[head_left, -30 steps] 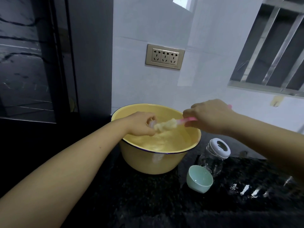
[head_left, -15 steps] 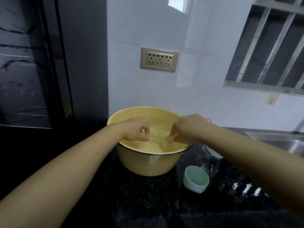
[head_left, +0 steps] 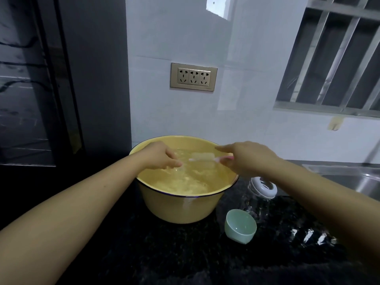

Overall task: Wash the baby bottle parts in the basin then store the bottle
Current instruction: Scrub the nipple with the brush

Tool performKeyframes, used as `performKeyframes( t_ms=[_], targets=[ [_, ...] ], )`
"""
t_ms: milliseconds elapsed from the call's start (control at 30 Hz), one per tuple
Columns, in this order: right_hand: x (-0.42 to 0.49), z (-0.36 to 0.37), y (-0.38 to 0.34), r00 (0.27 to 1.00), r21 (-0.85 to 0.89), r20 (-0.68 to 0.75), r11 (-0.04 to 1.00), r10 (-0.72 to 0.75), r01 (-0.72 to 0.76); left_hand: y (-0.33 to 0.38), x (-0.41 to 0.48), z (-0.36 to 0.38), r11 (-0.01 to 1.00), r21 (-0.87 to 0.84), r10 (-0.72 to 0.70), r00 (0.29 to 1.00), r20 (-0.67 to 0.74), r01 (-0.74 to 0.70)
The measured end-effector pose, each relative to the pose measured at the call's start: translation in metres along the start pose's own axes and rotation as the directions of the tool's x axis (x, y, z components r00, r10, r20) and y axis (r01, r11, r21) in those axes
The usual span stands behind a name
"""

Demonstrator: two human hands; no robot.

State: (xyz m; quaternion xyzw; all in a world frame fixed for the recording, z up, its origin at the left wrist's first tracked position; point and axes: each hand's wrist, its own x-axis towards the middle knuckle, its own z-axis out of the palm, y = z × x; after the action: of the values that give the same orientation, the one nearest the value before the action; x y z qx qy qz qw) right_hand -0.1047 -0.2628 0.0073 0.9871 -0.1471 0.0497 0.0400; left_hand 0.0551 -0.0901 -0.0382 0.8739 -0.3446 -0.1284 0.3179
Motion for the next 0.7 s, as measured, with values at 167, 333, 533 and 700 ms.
performKeyframes(
  t_ms=[167, 333, 533, 700],
  targets=[
    [-0.007, 0.007, -0.004, 0.996, 0.182, -0.081, 0.983, 0.045, -0.03, 0.006, -0.001, -0.007, 0.96, -0.227, -0.181, 0.982, -0.047, 0.166],
    [-0.011, 0.014, -0.019, 0.989, 0.384, -0.147, 0.923, 0.031, 0.028, 0.009, -0.003, -0.003, 0.816, -0.525, -0.308, 0.951, -0.039, 0.243],
    [-0.012, 0.018, -0.039, 0.999, 0.593, 0.004, 0.805, -0.037, 0.028, 0.018, -0.012, 0.002, 0.626, -0.76, -0.287, 0.958, -0.016, 0.175],
    [-0.006, 0.018, -0.053, 0.999, 0.681, -0.011, 0.731, -0.036, 0.034, 0.024, -0.021, 0.004, 0.533, -0.843, -0.197, 0.979, -0.041, 0.072]
  ],
)
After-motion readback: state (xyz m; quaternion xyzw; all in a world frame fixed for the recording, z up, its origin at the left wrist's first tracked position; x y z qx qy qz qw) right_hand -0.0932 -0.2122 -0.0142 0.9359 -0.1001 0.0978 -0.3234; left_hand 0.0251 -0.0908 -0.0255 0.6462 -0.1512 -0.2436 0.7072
